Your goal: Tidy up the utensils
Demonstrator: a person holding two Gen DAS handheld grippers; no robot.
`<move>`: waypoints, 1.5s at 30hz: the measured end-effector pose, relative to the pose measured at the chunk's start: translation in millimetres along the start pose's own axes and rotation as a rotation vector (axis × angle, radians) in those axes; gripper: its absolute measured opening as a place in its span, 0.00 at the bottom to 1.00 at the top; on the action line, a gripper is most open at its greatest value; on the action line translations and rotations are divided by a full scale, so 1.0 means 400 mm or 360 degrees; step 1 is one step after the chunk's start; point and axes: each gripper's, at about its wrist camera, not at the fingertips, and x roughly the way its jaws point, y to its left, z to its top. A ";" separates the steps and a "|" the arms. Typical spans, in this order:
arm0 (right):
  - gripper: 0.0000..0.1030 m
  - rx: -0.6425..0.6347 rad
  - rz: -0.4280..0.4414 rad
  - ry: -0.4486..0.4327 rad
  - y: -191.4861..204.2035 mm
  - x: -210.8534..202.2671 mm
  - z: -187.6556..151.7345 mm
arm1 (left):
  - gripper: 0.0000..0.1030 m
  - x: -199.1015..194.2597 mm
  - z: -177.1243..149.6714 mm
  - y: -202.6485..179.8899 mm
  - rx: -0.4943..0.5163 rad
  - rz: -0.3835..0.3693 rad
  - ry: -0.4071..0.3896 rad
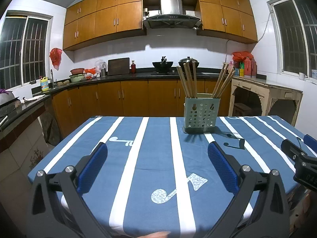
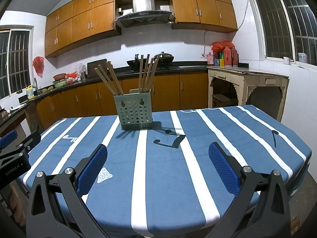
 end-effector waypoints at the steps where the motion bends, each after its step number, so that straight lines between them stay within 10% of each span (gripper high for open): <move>1: 0.98 -0.0001 0.0001 0.0001 0.002 0.000 -0.002 | 0.96 0.001 0.000 0.000 0.0001 0.0001 0.0001; 45: 0.98 -0.0002 0.0003 0.0007 0.013 -0.001 -0.006 | 0.96 0.000 0.000 -0.001 -0.0001 0.0004 0.0003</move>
